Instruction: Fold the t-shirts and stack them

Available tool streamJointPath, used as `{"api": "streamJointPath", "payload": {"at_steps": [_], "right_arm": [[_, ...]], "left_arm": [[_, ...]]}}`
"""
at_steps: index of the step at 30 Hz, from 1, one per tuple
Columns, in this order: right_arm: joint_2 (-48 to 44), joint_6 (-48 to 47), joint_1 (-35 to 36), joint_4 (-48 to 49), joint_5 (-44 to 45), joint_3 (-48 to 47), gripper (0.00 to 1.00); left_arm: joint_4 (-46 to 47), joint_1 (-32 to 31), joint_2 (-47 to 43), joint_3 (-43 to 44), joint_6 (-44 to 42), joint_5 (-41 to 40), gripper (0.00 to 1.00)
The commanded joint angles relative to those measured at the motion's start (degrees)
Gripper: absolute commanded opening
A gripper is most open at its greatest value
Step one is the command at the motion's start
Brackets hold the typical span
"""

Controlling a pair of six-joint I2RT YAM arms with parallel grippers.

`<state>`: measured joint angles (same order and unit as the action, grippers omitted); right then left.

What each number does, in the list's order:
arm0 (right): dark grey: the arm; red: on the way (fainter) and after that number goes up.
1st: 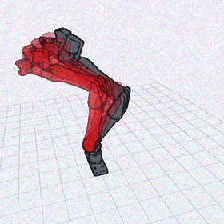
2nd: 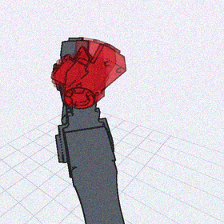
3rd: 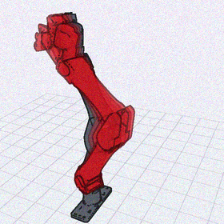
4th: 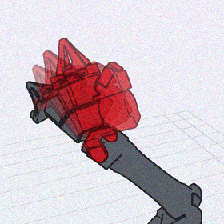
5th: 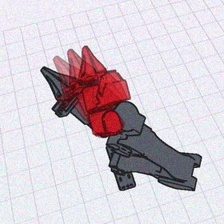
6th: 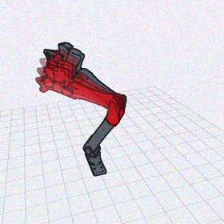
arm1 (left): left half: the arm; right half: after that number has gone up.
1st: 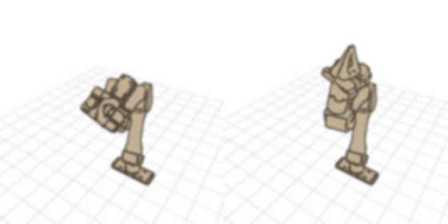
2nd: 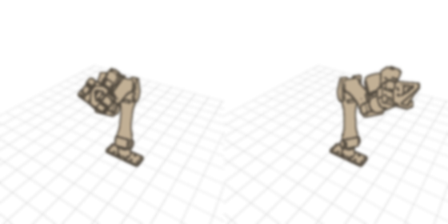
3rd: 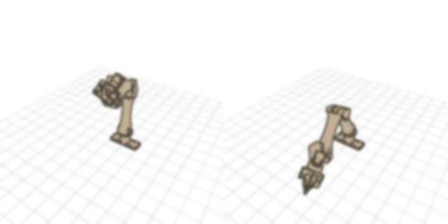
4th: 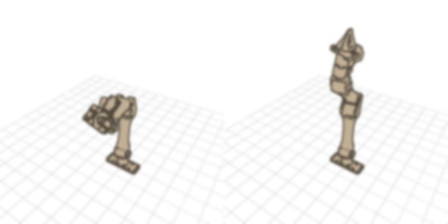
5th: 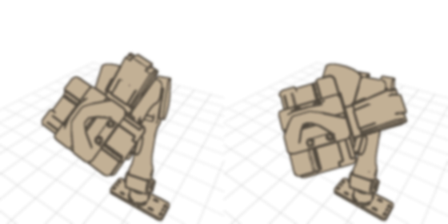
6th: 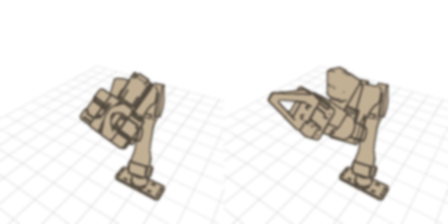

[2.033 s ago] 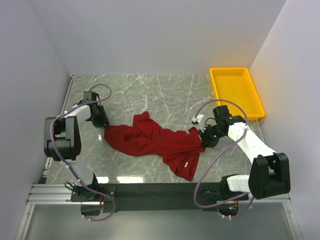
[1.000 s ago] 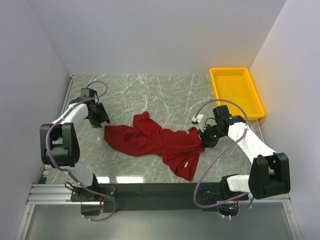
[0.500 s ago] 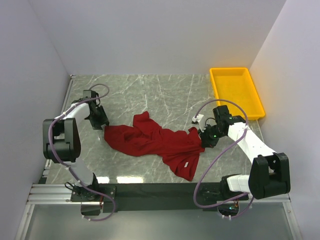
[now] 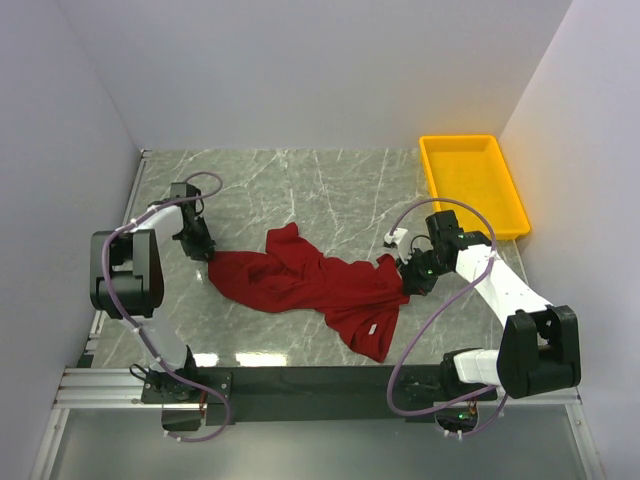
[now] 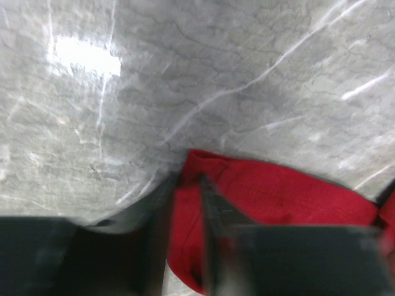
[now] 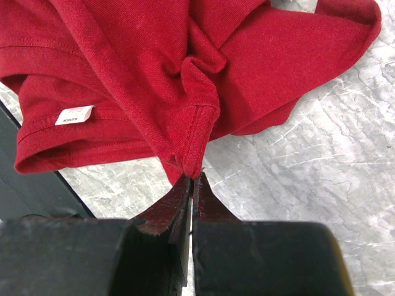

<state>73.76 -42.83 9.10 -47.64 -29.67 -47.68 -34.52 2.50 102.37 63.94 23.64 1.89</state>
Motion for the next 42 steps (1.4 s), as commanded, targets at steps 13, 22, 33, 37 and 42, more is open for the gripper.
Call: {"api": "streamJointPath", "payload": {"at_steps": [13, 22, 33, 37, 42], "right_arm": [[-3.7, -0.59, -0.49, -0.44, -2.49, -3.47, 0.0], [-7.92, 1.87, -0.58, -2.55, -6.18, -16.12, 0.0], [-12.14, 9.41, -1.89, 5.27, -3.38, -33.24, 0.0], [-12.14, 12.41, -4.17, 8.61, 0.13, -38.79, 0.0], [-11.0, 15.4, -6.55, 11.51, 1.72, -46.17, 0.0]], "left_arm": [[6.92, 1.1, -9.72, -3.39, 2.28, 3.11, 0.01], [6.58, 6.89, -26.42, -1.37, 10.28, 7.95, 0.01], [3.05, 18.5, -35.48, 9.17, 19.49, 8.57, 0.0], [4.73, 20.26, -34.25, 14.71, 25.13, 8.57, 0.0], [6.48, 20.79, -31.62, 24.97, 31.2, 7.69, 0.0]]}}
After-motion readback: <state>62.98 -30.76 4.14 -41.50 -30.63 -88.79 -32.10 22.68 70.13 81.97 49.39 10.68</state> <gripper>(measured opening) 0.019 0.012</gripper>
